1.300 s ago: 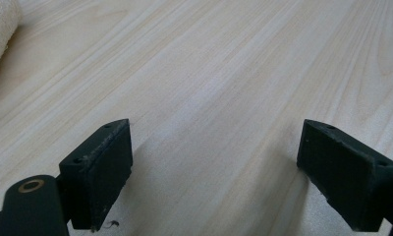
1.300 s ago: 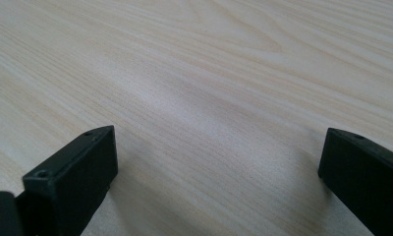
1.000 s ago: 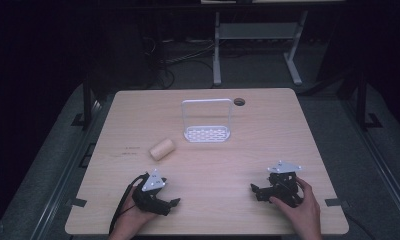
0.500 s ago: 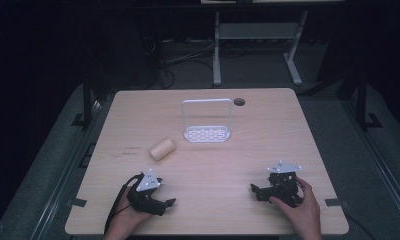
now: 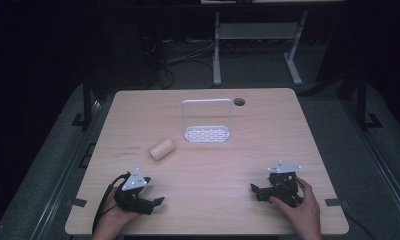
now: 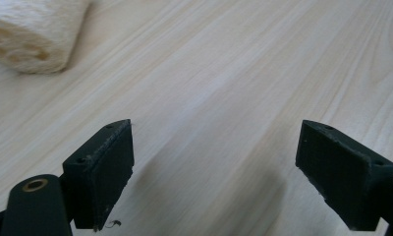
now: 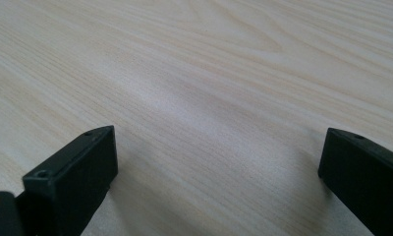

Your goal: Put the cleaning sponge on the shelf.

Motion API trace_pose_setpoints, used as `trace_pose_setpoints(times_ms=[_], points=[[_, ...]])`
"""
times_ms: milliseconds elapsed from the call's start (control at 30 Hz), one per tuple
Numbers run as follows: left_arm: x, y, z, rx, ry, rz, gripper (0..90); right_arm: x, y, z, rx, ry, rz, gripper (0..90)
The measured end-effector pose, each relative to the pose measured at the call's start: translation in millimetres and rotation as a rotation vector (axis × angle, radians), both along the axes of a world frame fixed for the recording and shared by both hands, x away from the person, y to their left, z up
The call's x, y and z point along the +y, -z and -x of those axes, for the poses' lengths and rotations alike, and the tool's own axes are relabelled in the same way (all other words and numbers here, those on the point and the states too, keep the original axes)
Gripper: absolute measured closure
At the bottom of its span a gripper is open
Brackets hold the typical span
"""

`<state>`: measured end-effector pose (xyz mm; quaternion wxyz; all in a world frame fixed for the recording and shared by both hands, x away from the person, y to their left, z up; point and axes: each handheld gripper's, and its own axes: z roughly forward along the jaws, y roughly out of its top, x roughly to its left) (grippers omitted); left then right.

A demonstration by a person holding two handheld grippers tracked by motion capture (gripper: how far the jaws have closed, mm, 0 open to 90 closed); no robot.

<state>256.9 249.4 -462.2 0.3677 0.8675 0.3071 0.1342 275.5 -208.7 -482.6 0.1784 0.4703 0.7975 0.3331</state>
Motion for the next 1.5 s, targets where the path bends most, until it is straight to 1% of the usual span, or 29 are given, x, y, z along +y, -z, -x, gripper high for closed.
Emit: trace_pose_setpoints(times_ms=[100, 133, 167, 200, 333, 433, 533, 600, 833, 1000, 1067, 1100, 1233, 1300, 1400, 1500], points=[[4.6, -1.0, -1.1, 0.0, -0.004, -0.004, 14.2, 0.0, 0.0, 0.0, 0.0, 0.0, 0.0, 0.9], [8.6, -1.5, -1.9, 0.001, -0.017, -0.004, 14.2, 0.0, 0.0, 0.0, 0.0, 0.0, 0.0, 0.9], [8.6, -1.5, -1.9, 0.001, -0.017, -0.004, 14.2, 0.0, 0.0, 0.0, 0.0, 0.0, 0.0, 0.9], [12.9, -1.8, -2.9, -0.003, -0.027, -0.004, 14.2, 0.0, 0.0, 0.0, 0.0, 0.0, 0.0, 0.9], [21.0, -3.0, -4.5, 0.0, -0.044, -0.006, 14.2, 0.0, 0.0, 0.0, 0.0, 0.0, 0.0, 0.9], [25.1, -3.6, -5.5, -0.002, -0.046, -0.006, 14.2, 0.1, 0.0, 0.0, 0.0, 0.0, -0.001, 0.9], [32.0, -5.1, -7.3, -0.009, -0.057, -0.021, 14.2, 0.1, 0.0, 0.0, 0.0, 0.0, -0.001, 0.9], [35.2, -5.8, -8.7, -0.008, -0.059, -0.022, 14.2, 0.1, 0.0, 0.0, 0.0, 0.001, -0.001, 0.9], [44.8, -8.0, -13.8, -0.006, -0.058, -0.048, 14.2, 0.0, 0.0, 0.0, 0.0, 0.0, -0.001, 0.9], [50.6, -9.8, -18.1, -0.005, -0.048, -0.054, 14.2, 0.0, 0.0, 0.0, 0.0, 0.0, 0.0, 0.9], [52.6, -10.6, -20.5, 0.001, -0.041, -0.057, 14.2, 0.0, 0.0, 0.0, 0.0, 0.0, 0.0, 0.9], [54.7, -11.9, -23.4, 0.001, -0.037, -0.072, 14.2, 0.0, 0.0, 0.0, 0.0, 0.0, 0.0, 0.9], [58.2, -15.1, -30.5, 0.003, -0.036, -0.076, 14.2, 0.1, -0.1, 0.1, 0.002, 0.001, 0.001, 0.9], [59.1, -17.1, -33.8, 0.006, -0.036, -0.067, 14.2, 0.2, 0.1, 0.1, 0.0, 0.002, -0.002, 0.9], [60.1, -19.6, -38.7, 0.011, -0.028, -0.081, 14.2, 0.2, 0.1, 0.1, 0.0, 0.003, -0.001, 0.9], [61.0, -20.8, -41.6, 0.015, -0.026, -0.08, 14.2, 0.0, 0.2, 0.0, -0.001, 0.001, 0.0, 0.9]])
